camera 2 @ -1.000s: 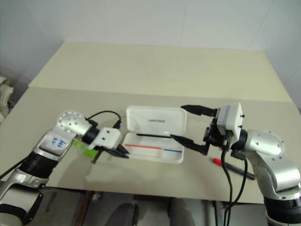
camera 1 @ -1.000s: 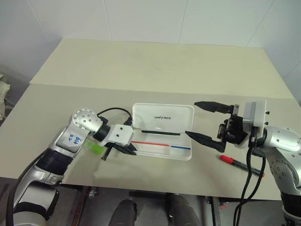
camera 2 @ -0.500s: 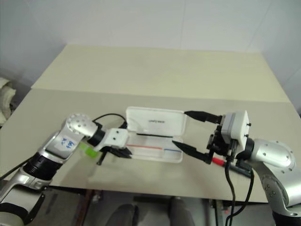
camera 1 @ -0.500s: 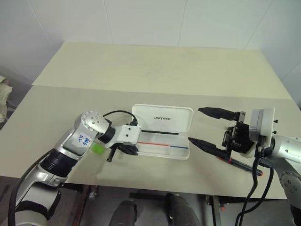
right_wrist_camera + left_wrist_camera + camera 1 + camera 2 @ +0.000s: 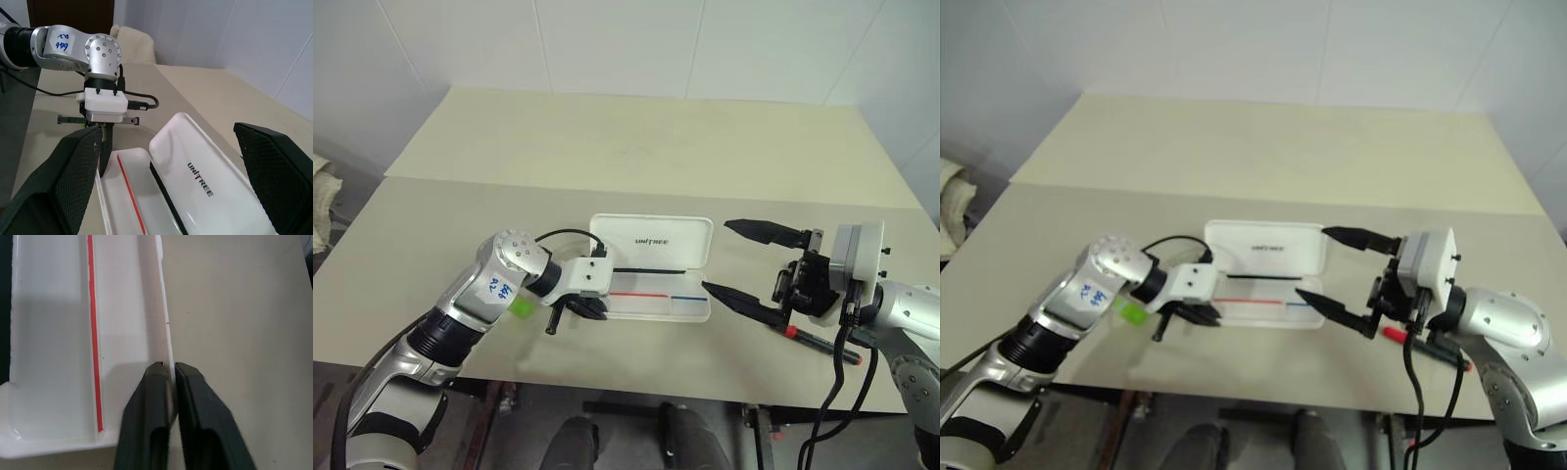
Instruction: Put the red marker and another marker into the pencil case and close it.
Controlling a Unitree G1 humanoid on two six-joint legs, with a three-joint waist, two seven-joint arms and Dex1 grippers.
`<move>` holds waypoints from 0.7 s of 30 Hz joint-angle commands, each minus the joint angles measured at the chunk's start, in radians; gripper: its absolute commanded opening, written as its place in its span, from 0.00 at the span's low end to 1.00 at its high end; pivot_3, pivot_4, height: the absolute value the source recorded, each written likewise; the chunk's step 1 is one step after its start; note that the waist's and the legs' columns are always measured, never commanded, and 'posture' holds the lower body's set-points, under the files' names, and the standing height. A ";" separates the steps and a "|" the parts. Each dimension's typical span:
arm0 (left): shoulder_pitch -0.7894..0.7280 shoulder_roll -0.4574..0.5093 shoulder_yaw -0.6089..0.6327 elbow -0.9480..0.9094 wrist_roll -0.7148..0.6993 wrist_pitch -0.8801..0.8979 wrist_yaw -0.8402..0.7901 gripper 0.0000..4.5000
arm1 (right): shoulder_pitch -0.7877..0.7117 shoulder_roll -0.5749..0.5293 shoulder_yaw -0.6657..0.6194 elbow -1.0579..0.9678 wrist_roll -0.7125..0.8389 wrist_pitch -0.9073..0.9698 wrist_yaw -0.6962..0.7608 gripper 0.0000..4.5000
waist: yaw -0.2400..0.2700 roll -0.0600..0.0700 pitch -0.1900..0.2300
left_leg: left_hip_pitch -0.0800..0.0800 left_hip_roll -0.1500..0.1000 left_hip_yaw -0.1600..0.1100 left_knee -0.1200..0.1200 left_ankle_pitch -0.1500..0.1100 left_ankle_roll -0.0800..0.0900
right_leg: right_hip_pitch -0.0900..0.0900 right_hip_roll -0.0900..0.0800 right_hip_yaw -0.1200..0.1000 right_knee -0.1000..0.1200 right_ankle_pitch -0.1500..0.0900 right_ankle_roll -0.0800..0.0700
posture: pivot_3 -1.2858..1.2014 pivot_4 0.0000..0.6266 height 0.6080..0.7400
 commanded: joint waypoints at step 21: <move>0.019 0.025 0.137 -0.176 -0.196 0.183 0.089 0.99 | -0.069 0.045 0.070 0.080 -0.017 -0.051 0.054 1.00 | -0.003 0.000 0.000 | -0.002 0.000 0.000 -0.003 -0.001 -0.001 | -0.003 0.000 -0.001 -0.001 0.004 0.006 | 0.52 0.24 1.00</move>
